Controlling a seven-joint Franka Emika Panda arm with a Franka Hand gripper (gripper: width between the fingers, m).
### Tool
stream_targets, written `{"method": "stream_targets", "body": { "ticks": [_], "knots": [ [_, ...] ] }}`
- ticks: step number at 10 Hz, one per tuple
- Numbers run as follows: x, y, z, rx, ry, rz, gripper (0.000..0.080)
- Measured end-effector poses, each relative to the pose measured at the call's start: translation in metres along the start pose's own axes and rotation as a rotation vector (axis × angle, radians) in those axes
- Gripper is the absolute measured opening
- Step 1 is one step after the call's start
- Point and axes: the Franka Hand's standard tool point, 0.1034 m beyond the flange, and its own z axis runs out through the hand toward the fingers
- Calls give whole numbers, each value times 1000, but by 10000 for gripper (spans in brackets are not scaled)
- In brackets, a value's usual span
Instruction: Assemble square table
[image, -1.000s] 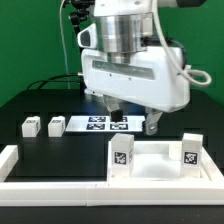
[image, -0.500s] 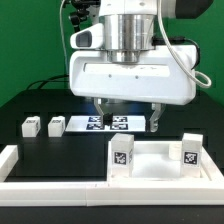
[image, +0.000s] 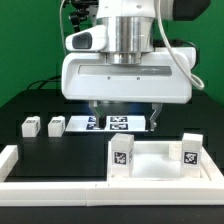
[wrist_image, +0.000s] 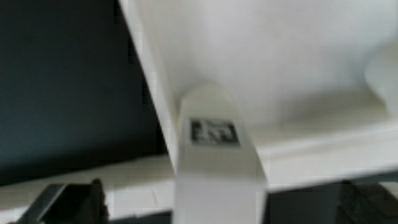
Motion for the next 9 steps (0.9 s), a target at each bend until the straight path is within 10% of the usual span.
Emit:
{"method": "stream_targets", "body": {
  "ticks": [9],
  "knots": [
    [-32, 23, 82, -80, -44, -199, 649]
  ]
}}
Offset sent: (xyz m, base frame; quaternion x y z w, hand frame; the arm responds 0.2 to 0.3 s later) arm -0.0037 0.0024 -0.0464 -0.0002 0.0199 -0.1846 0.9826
